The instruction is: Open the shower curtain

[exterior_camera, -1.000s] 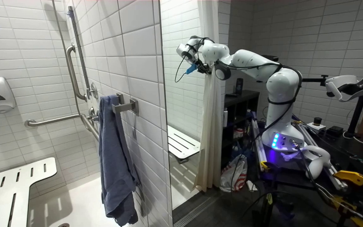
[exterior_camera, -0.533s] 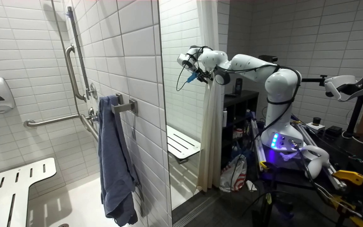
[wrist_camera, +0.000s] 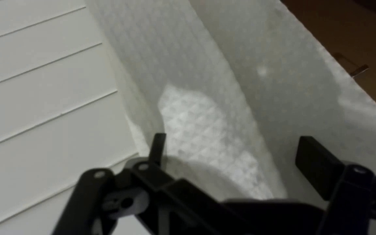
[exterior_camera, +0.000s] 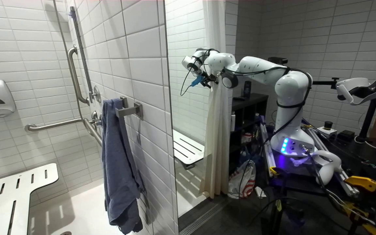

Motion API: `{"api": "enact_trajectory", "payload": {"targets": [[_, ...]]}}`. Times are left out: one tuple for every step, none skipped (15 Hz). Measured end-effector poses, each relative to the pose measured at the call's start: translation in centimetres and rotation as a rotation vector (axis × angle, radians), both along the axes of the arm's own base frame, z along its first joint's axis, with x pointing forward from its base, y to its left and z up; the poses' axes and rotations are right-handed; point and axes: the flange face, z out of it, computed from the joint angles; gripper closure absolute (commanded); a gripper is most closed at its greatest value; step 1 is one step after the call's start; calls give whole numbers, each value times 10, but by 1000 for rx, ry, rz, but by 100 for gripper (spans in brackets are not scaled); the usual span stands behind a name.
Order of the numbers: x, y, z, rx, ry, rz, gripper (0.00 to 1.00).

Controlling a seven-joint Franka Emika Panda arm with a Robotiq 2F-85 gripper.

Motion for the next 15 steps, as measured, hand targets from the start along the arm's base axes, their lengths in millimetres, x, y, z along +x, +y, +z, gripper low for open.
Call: {"api": "enact_trajectory", "payload": {"targets": [[4, -3, 1, -12, 1, -24, 0], [8, -7, 3, -28, 3, -50, 0], [11, -11, 6, -42, 6, -75, 0], [15, -16, 10, -56, 8, -102, 0], [19, -20, 15, -71, 10, -129, 0], [22, -25, 21, -87, 12, -157, 0], [25, -29, 27, -102, 15, -185, 0], [28, -33, 34, -116, 18, -211, 0], [29, -36, 40, -130, 21, -235, 0], [31, -39, 47, -143, 23, -258, 0], [31, -41, 53, -160, 26, -278, 0], [32, -43, 59, -174, 30, -299, 0], [32, -44, 63, -189, 34, -319, 0], [32, -45, 67, -202, 36, -338, 0], [32, -45, 71, -215, 39, -356, 0]]}}
